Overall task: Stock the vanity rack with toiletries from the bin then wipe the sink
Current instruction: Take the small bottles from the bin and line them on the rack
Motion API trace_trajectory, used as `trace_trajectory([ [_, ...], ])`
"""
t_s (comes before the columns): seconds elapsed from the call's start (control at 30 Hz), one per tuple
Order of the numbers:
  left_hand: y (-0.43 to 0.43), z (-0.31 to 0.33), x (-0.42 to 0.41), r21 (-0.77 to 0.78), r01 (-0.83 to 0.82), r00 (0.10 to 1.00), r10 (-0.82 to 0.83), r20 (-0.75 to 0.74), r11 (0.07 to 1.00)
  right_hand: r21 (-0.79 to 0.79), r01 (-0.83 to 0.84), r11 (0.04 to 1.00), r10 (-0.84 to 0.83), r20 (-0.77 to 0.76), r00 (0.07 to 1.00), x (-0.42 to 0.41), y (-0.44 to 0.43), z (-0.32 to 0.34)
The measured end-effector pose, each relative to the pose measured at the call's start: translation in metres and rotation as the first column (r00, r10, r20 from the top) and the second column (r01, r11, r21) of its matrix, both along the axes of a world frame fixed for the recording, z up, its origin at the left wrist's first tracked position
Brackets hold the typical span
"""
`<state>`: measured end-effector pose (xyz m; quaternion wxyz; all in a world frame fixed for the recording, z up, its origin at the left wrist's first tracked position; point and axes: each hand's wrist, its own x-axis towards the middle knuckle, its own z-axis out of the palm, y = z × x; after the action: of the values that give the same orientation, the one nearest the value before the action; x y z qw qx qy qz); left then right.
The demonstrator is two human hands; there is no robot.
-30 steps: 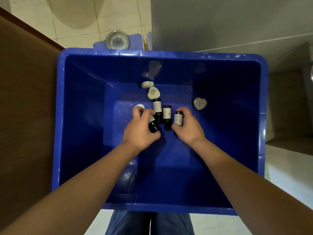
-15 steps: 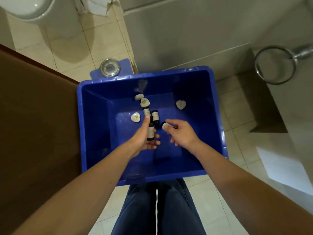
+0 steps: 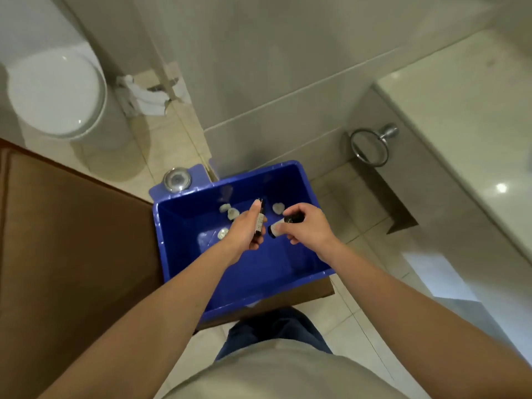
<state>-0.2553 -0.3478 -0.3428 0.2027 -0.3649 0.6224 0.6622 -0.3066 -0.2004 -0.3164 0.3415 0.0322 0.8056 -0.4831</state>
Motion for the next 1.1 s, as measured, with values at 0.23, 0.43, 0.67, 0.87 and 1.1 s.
trace_trajectory([
  [0.23, 0.009, 0.048, -0.025, -0.087, 0.157, 0.975, -0.169, -0.148, 0.984, -0.128, 0.188, 0.974, -0.191, -0.008, 0.982, 0.003, 0.021, 0.049],
  [0.43, 0.042, 0.085, -0.053, -0.084, 0.267, 0.929, -0.279, -0.241, 0.96, -0.18, 0.275, 0.945, -0.274, 0.027, 0.961, -0.006, 0.058, 0.082],
  [0.67, 0.102, 0.118, -0.078, -0.11, 0.418, 0.847, -0.431, -0.312, 0.902, -0.277, 0.374, 0.885, -0.387, 0.009, 0.922, -0.005, 0.126, 0.113],
  [0.87, 0.184, 0.143, -0.083, -0.095, 0.527, 0.771, -0.522, -0.366, 0.845, -0.389, 0.502, 0.772, -0.529, 0.043, 0.847, 0.007, 0.201, 0.136],
  [1.1, 0.304, 0.16, -0.071, 0.074, 0.601, 0.755, -0.535, -0.379, 0.796, -0.423, 0.616, 0.665, -0.684, -0.013, 0.729, 0.038, 0.307, 0.16],
])
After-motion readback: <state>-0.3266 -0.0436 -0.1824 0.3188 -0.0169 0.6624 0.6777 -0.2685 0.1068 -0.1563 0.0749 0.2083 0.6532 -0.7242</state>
